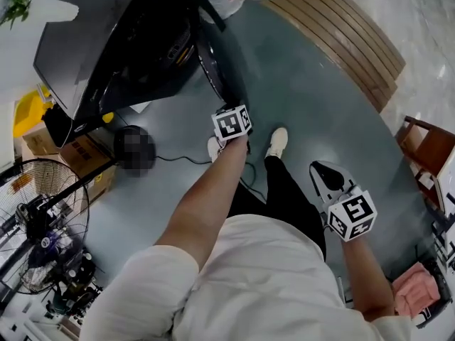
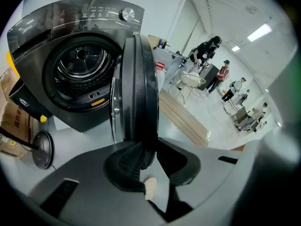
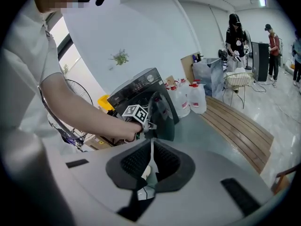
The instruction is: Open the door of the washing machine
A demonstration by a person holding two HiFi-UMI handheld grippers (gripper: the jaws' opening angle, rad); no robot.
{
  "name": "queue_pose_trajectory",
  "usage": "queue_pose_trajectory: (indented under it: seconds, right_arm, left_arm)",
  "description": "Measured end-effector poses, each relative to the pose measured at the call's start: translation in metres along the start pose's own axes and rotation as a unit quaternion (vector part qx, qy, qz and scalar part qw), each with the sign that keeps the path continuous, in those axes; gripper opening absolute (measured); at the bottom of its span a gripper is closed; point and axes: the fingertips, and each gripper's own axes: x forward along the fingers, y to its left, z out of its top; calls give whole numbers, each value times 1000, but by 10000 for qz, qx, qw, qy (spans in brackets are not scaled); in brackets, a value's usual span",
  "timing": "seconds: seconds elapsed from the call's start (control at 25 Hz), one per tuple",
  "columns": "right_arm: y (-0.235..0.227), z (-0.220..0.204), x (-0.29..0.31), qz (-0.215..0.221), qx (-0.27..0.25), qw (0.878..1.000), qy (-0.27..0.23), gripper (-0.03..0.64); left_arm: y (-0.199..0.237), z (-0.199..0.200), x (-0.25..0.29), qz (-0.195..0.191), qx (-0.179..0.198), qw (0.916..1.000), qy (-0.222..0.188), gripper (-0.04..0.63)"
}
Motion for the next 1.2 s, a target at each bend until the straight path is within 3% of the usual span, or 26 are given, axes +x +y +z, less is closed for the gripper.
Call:
queue_pose_trajectory:
  seconds: [0.4, 1.2]
  right_arm:
    - [-28, -8, -15, -102, 239, 9996, -132, 28]
    - [-67, -12, -27, -202, 545, 9979, -281, 26]
  left_arm:
    - [-58, 12, 22, -121, -612, 9980, 35, 92]
    - [-142, 47, 59, -540, -1255, 9906, 77, 87]
